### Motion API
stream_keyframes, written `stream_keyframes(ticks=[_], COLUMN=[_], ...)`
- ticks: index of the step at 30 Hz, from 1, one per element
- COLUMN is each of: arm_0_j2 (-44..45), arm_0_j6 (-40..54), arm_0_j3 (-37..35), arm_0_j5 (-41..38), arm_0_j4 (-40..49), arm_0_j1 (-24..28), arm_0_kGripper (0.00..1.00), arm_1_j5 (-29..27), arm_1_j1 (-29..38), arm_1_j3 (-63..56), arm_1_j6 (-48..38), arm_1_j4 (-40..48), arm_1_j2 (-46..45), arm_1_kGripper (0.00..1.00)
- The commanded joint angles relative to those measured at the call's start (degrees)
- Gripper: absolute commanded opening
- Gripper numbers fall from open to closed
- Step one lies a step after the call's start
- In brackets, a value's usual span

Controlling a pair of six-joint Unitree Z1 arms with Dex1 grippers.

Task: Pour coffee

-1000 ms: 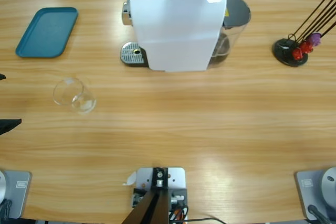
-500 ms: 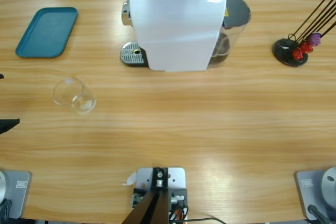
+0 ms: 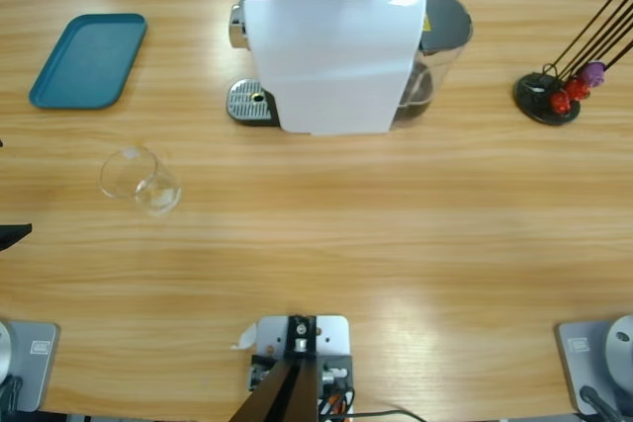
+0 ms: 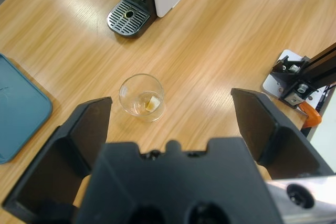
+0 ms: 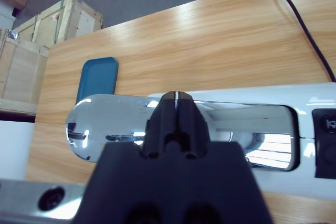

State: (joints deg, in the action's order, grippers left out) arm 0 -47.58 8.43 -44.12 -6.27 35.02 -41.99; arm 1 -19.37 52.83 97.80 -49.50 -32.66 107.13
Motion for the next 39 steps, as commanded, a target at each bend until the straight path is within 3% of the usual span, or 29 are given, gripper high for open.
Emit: stream_keyframes(ticks=[1, 12, 23, 34, 39], arm_0_j2=[1.17, 1.51, 1.61, 1.82, 1.53], arm_0_j6=[0.8, 0.85, 0.85, 0.87, 0.89], arm_0_j3=[1.23, 1.76, 2.09, 2.28, 2.48], arm_0_j5=[-0.06, -0.06, -0.06, 0.12, 0.2], arm_0_j4=[0.23, 0.14, 0.14, 0.23, -0.14], arm_0_j1=[-0.52, -0.46, -0.53, -0.39, -0.37], arm_0_kGripper=[0.996, 0.996, 0.996, 0.996, 0.996], arm_1_j5=[1.97, 2.51, 7.91, 6.22, 4.82], arm_1_j1=[5.6, 7.53, 7.55, 7.55, 8.34], arm_1_j3=[-1.63, -2.44, -3.15, -4.11, -4.11], arm_1_j6=[0.7, 0.08, -1.09, -0.83, 3.78], arm_1_j4=[-2.05, -2.05, -1.0, -1.02, -1.05], arm_1_j2=[9.72, 10.2, 12.06, 11.1, 8.55], arm_1_kGripper=[0.0, 0.0, 0.0, 0.0, 0.0])
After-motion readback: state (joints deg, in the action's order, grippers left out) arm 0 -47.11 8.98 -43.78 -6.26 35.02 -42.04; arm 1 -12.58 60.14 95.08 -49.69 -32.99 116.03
